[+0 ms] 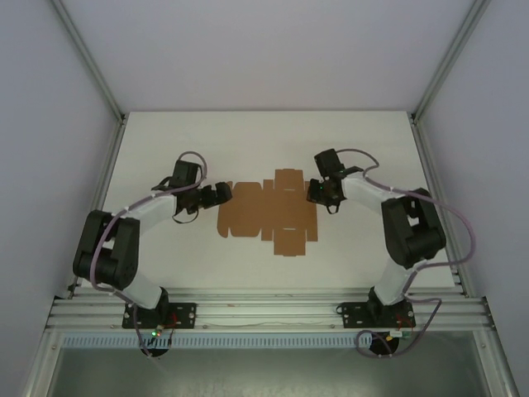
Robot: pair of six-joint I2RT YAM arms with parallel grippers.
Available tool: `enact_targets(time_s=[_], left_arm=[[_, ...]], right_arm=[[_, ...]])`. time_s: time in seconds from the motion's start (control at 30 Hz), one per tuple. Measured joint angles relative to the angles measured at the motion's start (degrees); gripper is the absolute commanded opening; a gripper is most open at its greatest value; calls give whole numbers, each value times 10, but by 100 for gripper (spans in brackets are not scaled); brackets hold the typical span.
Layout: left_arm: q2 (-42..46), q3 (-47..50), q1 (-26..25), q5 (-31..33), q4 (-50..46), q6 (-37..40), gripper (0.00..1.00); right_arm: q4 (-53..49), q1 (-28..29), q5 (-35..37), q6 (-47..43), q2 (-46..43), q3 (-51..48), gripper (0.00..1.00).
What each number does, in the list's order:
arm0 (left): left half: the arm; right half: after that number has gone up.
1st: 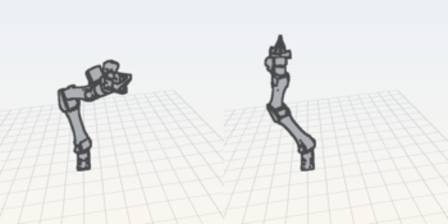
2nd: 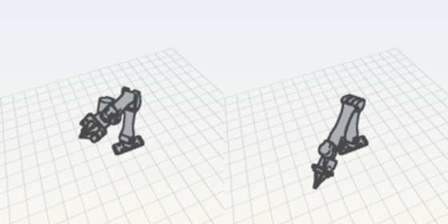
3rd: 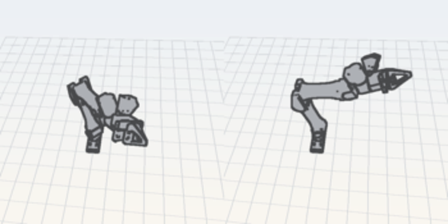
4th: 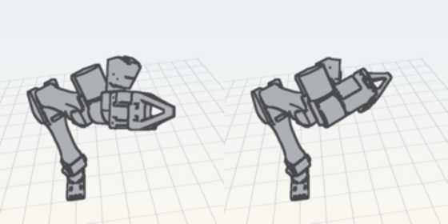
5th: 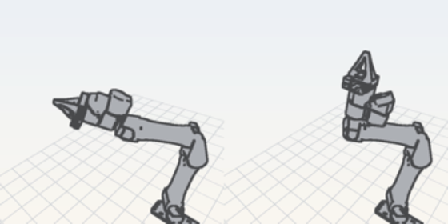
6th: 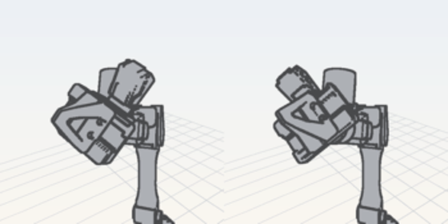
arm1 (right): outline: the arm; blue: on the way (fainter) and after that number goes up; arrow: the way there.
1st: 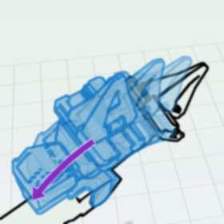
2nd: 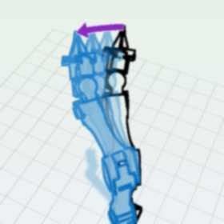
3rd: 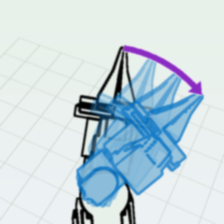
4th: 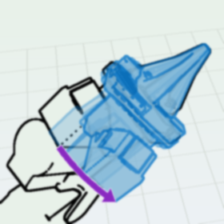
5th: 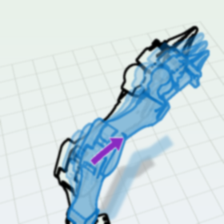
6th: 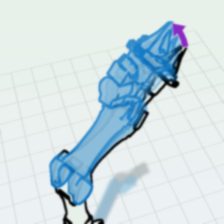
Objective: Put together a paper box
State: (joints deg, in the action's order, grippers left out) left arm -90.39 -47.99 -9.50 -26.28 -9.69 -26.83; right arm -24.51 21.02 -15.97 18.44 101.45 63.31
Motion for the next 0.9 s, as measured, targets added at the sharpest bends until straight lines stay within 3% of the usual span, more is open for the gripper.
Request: enact_targets(time_s=[0.4,0.9], left_arm=[[-77,-49,2,-61,-11,2,97],[-108,-48,4,-193,73,-31,94]], right_arm=[[-9,2,24,2,45,16,16],[45,-2,36,2,35,-14,15]])
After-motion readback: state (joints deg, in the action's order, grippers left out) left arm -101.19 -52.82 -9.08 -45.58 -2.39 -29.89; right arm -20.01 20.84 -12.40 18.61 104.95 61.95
